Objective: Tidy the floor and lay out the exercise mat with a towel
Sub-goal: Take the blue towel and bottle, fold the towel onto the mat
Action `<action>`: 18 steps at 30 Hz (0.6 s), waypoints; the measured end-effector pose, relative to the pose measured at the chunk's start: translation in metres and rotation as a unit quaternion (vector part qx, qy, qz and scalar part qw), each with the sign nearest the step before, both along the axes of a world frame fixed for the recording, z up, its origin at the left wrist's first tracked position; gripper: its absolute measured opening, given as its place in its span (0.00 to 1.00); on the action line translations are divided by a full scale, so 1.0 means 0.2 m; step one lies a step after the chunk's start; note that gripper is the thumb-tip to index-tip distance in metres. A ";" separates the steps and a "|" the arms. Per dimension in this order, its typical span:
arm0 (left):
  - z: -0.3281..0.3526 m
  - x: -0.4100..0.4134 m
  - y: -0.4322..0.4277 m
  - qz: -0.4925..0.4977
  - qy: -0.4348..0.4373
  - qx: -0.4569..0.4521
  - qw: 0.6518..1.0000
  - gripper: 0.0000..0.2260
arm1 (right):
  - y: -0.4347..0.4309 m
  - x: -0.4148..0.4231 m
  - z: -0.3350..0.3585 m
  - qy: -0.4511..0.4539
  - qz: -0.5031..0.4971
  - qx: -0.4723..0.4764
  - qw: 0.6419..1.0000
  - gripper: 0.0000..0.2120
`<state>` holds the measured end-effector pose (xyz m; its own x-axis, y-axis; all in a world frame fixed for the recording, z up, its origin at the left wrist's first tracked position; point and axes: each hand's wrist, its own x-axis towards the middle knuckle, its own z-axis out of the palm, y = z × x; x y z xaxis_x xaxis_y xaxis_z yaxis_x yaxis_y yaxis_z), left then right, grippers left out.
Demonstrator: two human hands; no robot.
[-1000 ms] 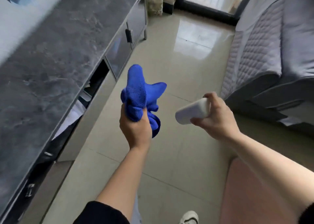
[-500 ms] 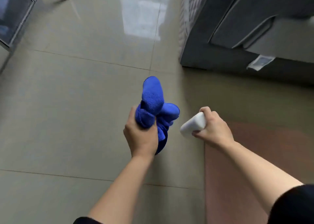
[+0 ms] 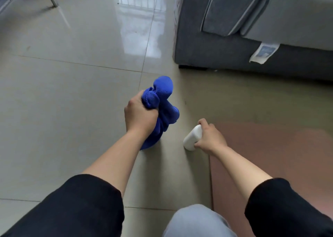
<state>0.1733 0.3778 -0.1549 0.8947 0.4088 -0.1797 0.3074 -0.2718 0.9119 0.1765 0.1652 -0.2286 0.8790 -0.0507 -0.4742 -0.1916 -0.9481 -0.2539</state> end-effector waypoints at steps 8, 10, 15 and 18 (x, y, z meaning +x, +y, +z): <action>0.22 -0.01 -0.06 -0.068 -0.021 -0.046 0.996 0.10 | -0.06 0.09 0.10 0.046 0.003 0.094 0.995 0.34; 0.31 0.00 -0.08 -0.090 -0.043 -0.063 0.993 0.12 | -0.08 0.15 0.25 -0.042 -0.076 0.221 0.971 0.22; 0.61 0.05 -0.23 -0.240 -0.116 -0.071 0.961 0.22 | -0.20 0.29 0.78 -0.147 -0.204 0.455 0.854 0.15; 0.80 0.06 -0.42 -0.360 -0.143 -0.029 0.922 0.23 | -0.36 0.29 1.00 -0.108 -0.213 0.561 0.793 0.25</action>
